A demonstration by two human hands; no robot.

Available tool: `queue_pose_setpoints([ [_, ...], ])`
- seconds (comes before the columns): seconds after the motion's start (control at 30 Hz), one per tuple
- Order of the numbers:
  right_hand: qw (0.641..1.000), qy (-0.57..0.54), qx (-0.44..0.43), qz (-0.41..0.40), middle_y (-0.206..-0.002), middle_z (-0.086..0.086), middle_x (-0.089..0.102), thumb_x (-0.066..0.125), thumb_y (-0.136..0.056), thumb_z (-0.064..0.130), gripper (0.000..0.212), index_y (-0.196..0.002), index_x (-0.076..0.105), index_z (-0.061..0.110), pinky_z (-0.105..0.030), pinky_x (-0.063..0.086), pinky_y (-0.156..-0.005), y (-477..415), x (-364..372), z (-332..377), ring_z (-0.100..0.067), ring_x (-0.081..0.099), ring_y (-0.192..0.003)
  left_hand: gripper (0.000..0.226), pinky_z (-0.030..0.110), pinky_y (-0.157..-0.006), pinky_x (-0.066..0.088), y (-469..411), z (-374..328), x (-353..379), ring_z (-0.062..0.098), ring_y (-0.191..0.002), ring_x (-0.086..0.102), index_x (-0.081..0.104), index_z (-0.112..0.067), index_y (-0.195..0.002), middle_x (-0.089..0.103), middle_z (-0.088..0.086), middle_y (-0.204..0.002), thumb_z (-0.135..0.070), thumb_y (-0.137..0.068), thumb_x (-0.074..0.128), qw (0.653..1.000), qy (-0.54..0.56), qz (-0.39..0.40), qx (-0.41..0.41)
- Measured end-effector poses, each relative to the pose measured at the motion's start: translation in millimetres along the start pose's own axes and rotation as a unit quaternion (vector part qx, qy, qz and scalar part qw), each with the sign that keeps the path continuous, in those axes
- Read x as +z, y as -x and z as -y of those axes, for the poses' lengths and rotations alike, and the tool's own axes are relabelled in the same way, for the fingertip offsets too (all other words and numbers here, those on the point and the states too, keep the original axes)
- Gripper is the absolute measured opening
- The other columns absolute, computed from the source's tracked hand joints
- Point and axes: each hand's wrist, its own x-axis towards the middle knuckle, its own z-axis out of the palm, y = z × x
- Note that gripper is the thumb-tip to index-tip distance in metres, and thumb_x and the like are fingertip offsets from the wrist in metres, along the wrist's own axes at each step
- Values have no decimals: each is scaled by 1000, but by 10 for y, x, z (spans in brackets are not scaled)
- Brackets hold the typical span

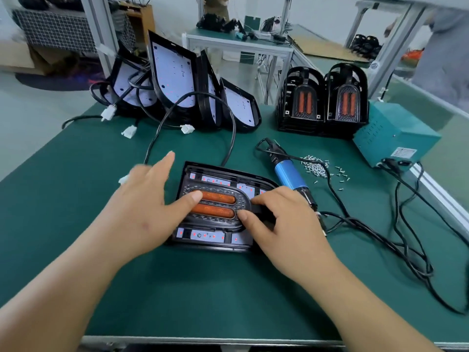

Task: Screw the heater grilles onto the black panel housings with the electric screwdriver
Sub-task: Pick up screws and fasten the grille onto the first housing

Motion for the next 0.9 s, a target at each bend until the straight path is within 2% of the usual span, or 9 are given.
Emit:
queue_pose_setpoints([
  [0.13,1000,15,-11,16,-88,3,56,69,-88,46,27,-90,71,18,-22,32,-78,-47,-34,-27,-17,49,-88,55,32,-85,52,-58,103,161,7,-95,67,55,-36,-131,69,-11,-109,-65,-85,54,970,214,81,-83],
  [0.27,1000,-14,0,-4,-105,2,55,67,-87,47,33,-109,70,22,-16,29,-88,-324,-115,21,-19,48,-105,17,44,-96,54,-239,83,173,15,-94,74,69,-27,-108,77,-6,-98,-36,-97,59,948,300,102,-26],
  [0.33,1000,-2,2,24,-114,-4,58,57,-95,43,32,-118,67,21,-22,29,-98,-556,-121,48,-22,49,-113,21,43,-97,53,-378,49,123,21,-99,73,69,-21,-114,77,1,-103,-28,-100,56,942,299,152,9],
  [0.37,998,4,3,55,-105,-4,60,50,-99,41,24,-104,66,24,-27,34,-96,-670,-111,70,-20,51,-105,23,40,-96,55,-460,27,97,23,-101,73,69,-17,-116,77,5,-104,-24,-100,55,936,301,181,24],
  [0.47,988,7,33,150,-71,-6,51,32,-107,40,44,-69,39,17,-37,30,-67,-926,-57,176,-20,46,-71,26,31,-88,58,-720,-47,26,26,-99,73,69,-8,-115,76,11,-105,-20,-96,57,925,290,240,45],
  [0.53,982,4,63,178,-84,-19,56,26,-108,37,47,-74,45,11,-38,30,-68,-1038,-42,181,-27,50,-80,29,31,-89,58,-877,-77,14,24,-96,73,69,-7,-118,76,13,-105,-18,-92,60,920,306,242,37],
  [0.67,965,-102,188,150,-89,-8,52,30,-108,38,46,-85,55,6,-33,32,-60,-1074,24,85,-22,45,-74,32,33,-107,47,-1076,-94,178,19,-109,66,67,-11,-121,72,7,-113,-19,-90,70,935,342,89,-8],
  [0.77,948,-173,260,68,-100,-9,56,31,-107,40,45,-99,59,5,-32,33,-60,-1015,183,60,-22,46,-81,50,38,-110,44,-1052,-94,353,19,-114,62,63,-14,-127,67,5,-123,-40,-86,73,924,378,-24,-54],
  [0.9,939,-202,277,-8,-103,-13,55,30,-108,36,45,-104,60,3,-30,33,-76,-997,264,25,-24,47,-85,99,45,-106,47,-913,-119,447,24,-116,62,54,-17,-136,65,2,-126,-74,-56,70,912,396,-18,-101],
])
